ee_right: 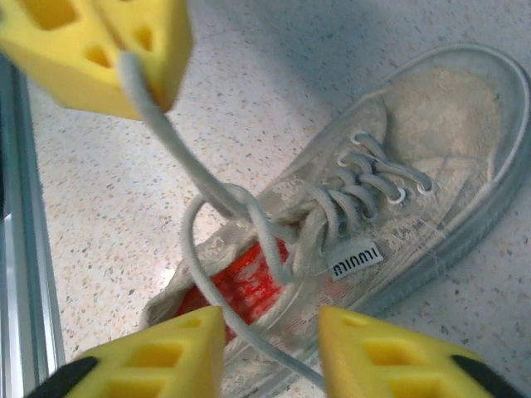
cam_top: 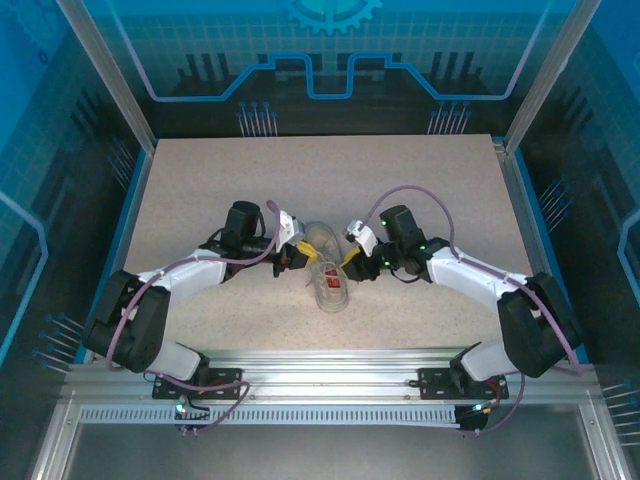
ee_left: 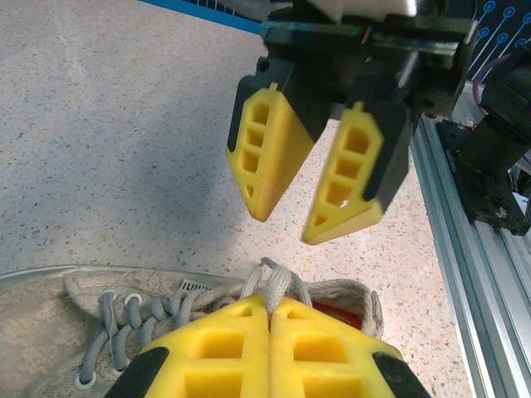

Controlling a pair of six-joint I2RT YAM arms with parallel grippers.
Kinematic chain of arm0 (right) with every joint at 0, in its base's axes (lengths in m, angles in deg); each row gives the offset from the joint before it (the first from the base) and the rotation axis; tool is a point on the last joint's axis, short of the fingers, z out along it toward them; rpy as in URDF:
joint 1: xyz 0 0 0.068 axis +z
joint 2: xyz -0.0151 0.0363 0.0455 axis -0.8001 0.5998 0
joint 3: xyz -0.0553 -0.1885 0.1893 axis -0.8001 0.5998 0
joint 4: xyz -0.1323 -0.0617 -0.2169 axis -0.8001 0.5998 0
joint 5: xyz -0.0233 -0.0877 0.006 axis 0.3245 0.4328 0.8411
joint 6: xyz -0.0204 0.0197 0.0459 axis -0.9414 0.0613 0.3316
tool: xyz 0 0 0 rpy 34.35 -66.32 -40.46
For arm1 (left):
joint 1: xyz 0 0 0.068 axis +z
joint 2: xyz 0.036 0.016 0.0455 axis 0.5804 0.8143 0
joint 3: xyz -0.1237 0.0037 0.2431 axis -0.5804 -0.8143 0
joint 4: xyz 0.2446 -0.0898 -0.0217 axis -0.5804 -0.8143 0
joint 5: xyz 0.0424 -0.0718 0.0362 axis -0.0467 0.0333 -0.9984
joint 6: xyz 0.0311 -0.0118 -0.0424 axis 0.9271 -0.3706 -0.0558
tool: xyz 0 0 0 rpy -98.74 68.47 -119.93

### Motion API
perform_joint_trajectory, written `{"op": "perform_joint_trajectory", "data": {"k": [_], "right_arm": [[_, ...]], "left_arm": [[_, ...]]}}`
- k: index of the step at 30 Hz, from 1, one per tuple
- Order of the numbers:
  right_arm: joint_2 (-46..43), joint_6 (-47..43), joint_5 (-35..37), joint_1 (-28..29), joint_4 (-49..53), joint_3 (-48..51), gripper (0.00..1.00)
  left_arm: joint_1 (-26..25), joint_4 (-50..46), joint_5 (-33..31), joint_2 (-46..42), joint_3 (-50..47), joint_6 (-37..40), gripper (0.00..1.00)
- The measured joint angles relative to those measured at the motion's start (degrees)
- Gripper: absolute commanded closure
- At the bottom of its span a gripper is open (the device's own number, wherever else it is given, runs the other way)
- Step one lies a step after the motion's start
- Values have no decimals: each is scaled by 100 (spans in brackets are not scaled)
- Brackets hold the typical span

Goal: Tie the shoes

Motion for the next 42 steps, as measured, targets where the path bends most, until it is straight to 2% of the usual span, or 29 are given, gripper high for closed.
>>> {"op": "perform_joint_trajectory", "data": {"k": [2,5,10,16,29,34,42], "right_arm": [[-57,-236,-149,-24,50,-4,50],[-85,-807,-299,-22,234,-28,45],[24,-1696,-315,-11,656,-304,44],[697,-2356,-446,-9,1023,-1163,43],[1416,-2955,-684,262,1722,-1602,41],[1589,-3040,-592,343,1906,-1794,44],[1624,-3086,-356,365,2039,-1873,57]], "left_arm": [[0,-2,4,0,2,-7,100],[0,-35,55,17,55,-20,100],[0,-87,177,131,234,-22,100],[0,-140,302,282,341,-24,100],[0,-260,365,304,417,-22,100],[0,-289,365,304,417,-22,100],[0,-289,365,304,417,-22,100]]}}
